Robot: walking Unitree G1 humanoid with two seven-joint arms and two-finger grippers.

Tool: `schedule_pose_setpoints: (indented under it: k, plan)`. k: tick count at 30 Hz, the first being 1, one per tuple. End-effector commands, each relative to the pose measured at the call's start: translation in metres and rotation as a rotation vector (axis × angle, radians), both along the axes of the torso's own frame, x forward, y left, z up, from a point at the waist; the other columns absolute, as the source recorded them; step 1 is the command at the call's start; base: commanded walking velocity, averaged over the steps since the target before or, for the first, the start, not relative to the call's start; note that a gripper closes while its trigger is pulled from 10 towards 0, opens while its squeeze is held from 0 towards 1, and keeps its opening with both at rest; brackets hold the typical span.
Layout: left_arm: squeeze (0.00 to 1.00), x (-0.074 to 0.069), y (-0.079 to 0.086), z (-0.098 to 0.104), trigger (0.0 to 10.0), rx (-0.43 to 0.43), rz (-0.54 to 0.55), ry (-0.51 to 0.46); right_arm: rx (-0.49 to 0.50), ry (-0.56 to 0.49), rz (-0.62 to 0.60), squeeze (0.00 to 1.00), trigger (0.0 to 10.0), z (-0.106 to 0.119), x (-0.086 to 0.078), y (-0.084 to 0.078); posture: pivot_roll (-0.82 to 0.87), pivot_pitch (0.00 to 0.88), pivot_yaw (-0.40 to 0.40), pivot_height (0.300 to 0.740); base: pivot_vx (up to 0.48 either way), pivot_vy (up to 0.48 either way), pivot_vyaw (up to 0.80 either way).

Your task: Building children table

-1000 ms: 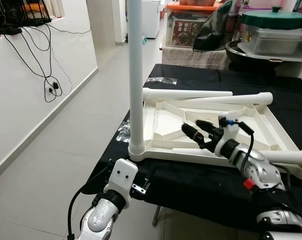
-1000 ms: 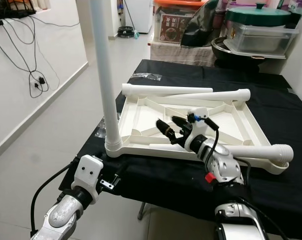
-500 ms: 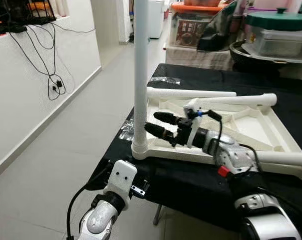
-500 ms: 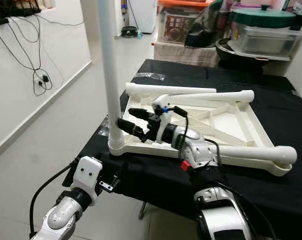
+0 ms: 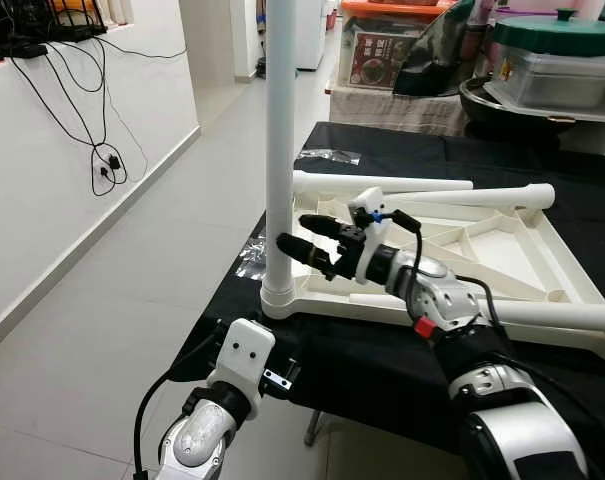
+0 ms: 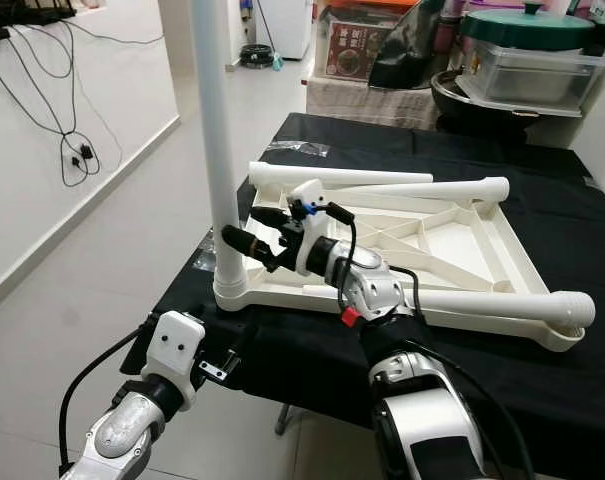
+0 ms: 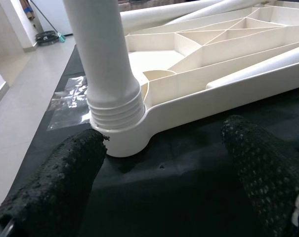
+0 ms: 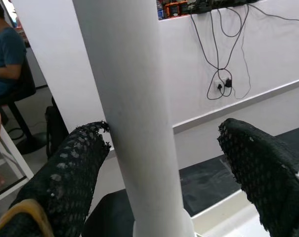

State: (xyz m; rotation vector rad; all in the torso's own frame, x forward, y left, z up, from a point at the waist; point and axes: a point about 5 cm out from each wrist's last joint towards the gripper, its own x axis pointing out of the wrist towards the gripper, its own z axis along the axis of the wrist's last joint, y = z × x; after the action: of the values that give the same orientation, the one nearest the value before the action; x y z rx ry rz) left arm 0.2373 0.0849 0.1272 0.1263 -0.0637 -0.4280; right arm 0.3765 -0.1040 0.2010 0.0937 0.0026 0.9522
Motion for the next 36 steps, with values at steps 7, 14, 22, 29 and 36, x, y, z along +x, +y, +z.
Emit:
schedule_pose_setpoints:
  k: [7, 14, 22, 29, 36]
  plan:
    - [0.0, -0.001, 0.0, 0.0, 10.0, 0.002, -0.008, 0.01, -0.014, -0.007, 0.046, 0.0, 10.0, -0.001, 0.001, 0.013, 0.06, 0.074, -0.048, 0.74, 0.0, 0.0, 0.0]
    - [0.0, -0.001, 0.0, -0.001, 10.0, 0.003, -0.008, 0.01, 0.005, -0.04, 0.049, 0.0, 10.0, 0.006, 0.003, 0.025, 0.06, 0.075, -0.049, 0.74, 0.0, 0.0, 0.0]
    - [0.0, -0.001, -0.001, 0.0, 10.0, 0.002, -0.01, 0.01, 0.019, -0.035, 0.04, 0.0, 10.0, 0.008, 0.005, 0.039, 0.07, 0.08, -0.056, 0.74, 0.0, 0.0, 0.0]
    - [0.0, -0.002, -0.002, 0.001, 10.0, 0.001, -0.009, 0.008, 0.015, -0.045, 0.027, 0.0, 10.0, 0.012, 0.008, 0.049, 0.07, 0.085, -0.061, 0.74, 0.0, 0.0, 0.0]
    - [0.0, -0.003, -0.003, 0.001, 10.0, -0.003, -0.007, 0.01, 0.017, -0.058, 0.0, 0.0, 0.0, 0.015, 0.011, 0.05, 0.07, 0.089, -0.06, 0.74, 0.0, 0.0, 0.0]
